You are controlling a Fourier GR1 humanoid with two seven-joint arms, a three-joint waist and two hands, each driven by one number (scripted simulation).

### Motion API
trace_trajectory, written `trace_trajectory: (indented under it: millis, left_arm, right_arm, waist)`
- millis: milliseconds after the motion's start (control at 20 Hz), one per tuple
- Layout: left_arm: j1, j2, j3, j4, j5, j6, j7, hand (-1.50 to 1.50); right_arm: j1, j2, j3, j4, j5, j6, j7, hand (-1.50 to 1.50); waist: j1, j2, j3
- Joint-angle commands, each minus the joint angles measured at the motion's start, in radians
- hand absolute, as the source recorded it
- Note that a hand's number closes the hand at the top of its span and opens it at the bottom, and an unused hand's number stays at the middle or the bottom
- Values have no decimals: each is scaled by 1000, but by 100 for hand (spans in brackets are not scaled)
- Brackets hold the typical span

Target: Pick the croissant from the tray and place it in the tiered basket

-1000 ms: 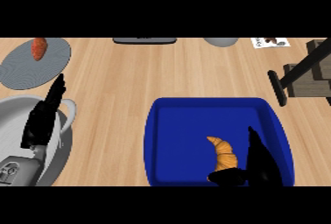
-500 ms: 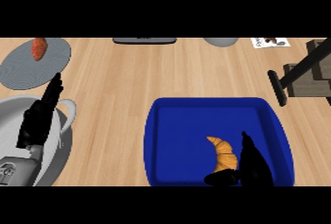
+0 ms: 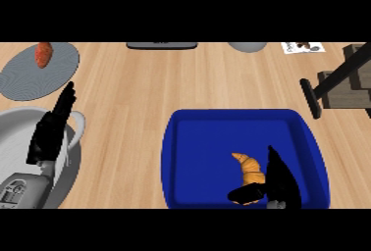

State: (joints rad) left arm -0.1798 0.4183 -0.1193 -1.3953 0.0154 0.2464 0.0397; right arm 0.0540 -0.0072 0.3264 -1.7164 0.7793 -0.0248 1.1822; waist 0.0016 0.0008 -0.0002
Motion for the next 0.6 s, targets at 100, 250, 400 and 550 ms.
trace_trajectory:
  millis: [100,250,400,550]
  left_arm:
    - [50,5,32,-19,3,-37,-35,0]
    - [64,14,42,-28,-4,-49,-28,0]
    - [-3,13,54,-33,-7,-52,40,0]
    - [50,-9,53,-17,-12,-53,-42,0]
  right_arm:
    - [-85,7,-7,103,-58,-65,149,-150]
    - [-40,7,-12,61,-80,-25,151,-150]
    - [-40,7,46,126,-158,-14,116,150]
    - [-129,3,34,248,-91,70,-4,150]
  waist:
    - [5,0,0]
    - [0,-1,0]
    - [0,0,0]
    - [10,2,0]
